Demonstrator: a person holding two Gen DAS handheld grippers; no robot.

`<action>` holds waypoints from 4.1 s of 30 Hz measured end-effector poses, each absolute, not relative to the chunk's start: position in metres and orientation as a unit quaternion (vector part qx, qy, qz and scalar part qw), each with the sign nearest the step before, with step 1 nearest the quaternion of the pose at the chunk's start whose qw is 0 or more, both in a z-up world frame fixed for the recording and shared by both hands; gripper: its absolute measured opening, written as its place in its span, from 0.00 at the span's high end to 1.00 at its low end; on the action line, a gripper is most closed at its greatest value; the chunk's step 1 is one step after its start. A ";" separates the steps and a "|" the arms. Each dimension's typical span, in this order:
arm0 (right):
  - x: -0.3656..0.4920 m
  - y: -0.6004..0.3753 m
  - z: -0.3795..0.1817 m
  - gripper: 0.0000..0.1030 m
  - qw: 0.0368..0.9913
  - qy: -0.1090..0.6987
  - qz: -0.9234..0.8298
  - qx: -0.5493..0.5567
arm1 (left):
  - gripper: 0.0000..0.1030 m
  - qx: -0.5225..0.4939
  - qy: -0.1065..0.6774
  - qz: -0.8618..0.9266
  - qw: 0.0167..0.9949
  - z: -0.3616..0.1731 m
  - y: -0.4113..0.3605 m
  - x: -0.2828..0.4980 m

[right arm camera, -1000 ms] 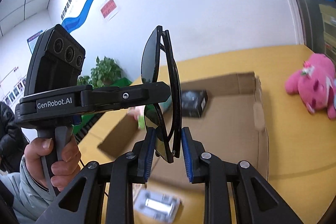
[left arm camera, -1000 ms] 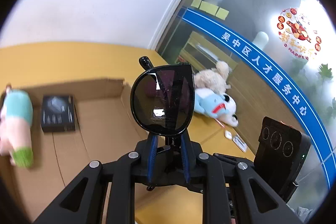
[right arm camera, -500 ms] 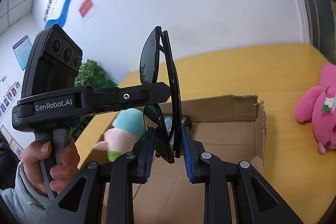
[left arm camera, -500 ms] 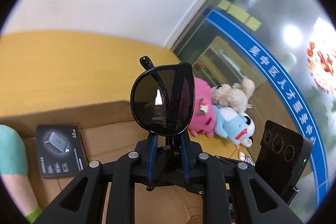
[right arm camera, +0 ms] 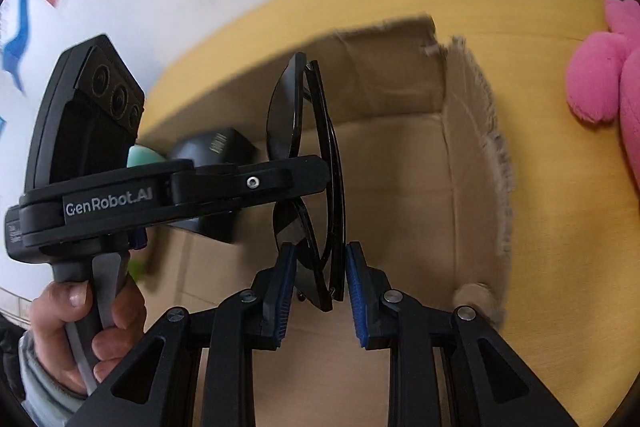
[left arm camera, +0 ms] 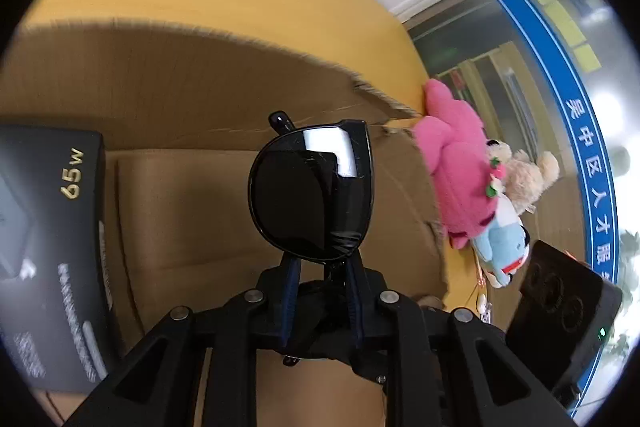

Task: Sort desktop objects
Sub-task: 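Lift the sunglasses with both grippers and carry toward the box, then open both grippers to drop the sunglasses into the box and withdraw, then lower both grippers onto the white phone stand and close on it, then lift the phone stand with both grippers and carry over the box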

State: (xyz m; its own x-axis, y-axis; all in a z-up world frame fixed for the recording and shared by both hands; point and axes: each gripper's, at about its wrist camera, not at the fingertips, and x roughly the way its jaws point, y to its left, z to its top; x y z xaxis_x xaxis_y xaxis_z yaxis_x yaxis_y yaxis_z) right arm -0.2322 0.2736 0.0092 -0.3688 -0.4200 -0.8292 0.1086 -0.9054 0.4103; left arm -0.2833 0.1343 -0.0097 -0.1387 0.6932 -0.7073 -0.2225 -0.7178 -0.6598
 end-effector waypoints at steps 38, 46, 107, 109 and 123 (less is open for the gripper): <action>0.045 0.236 0.108 0.00 0.094 -0.032 -0.939 0.330 | 0.21 -0.300 -0.012 0.944 0.135 0.149 -0.015 0.066; 0.069 0.218 0.102 0.00 0.134 -0.033 -0.930 0.341 | 0.21 -0.307 -0.044 0.939 0.147 0.133 -0.036 0.095; 0.110 0.234 -0.018 0.73 0.189 -0.075 -0.860 0.468 | 0.67 -0.470 -0.074 0.837 0.270 -0.002 0.056 0.099; 0.114 0.232 -0.017 0.73 0.187 -0.080 -0.862 0.464 | 0.67 -0.465 -0.066 0.841 0.269 0.003 0.057 0.099; 0.107 0.209 0.053 0.74 0.199 -0.077 -0.897 0.386 | 0.67 -0.378 -0.079 0.887 0.254 0.076 0.025 0.097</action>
State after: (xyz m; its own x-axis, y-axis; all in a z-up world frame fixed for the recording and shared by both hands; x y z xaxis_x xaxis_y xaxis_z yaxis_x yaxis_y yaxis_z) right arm 0.1073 0.2092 0.0532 -0.6221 -0.4165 -0.6630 0.2979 -0.9090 0.2915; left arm 0.0970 0.0254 0.0764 -0.5850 0.5098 -0.6308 -0.3910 -0.8587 -0.3314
